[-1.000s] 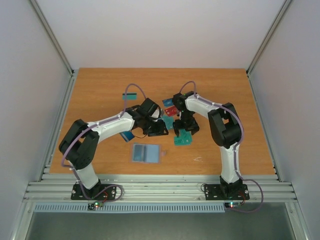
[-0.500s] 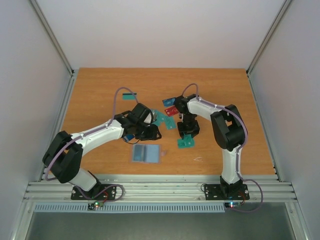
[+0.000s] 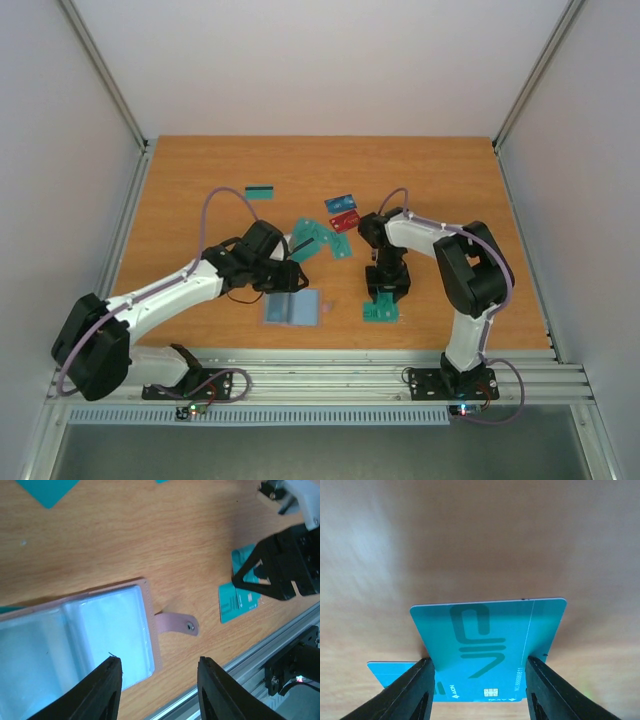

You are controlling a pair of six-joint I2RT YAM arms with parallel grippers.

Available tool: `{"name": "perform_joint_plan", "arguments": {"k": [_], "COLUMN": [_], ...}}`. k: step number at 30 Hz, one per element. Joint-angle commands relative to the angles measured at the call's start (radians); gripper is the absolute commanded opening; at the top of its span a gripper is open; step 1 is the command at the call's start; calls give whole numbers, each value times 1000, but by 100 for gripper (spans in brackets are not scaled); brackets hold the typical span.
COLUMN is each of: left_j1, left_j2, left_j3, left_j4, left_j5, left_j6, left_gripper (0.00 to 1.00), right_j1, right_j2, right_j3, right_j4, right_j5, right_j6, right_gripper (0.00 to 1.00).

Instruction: Put the credit cards into the card holder

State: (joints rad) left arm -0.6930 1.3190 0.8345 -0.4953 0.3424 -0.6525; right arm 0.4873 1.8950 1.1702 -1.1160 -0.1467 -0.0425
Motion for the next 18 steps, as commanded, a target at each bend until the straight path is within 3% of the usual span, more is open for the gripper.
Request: {"name": "perform_joint_plan", "arguments": {"k": [1, 10, 18], "left_j1": [-2, -57, -144], "left_j2": [-81, -165, -98], "left_j3": [-53, -117, -92], "left_j4": [11, -2, 32], "left_j5": [-26, -38, -35], "left_j6": [-41, -67, -86], "left_gripper": [43, 43, 43], "right_j1": [76, 299, 330], "right_j2": [2, -17, -53], "right_j3": [-124, -202, -130], "right_j4": [63, 125, 72], "right_j5": [-71, -108, -15], "right_j6": [102, 237, 211], "right_gripper": [51, 52, 52]}}
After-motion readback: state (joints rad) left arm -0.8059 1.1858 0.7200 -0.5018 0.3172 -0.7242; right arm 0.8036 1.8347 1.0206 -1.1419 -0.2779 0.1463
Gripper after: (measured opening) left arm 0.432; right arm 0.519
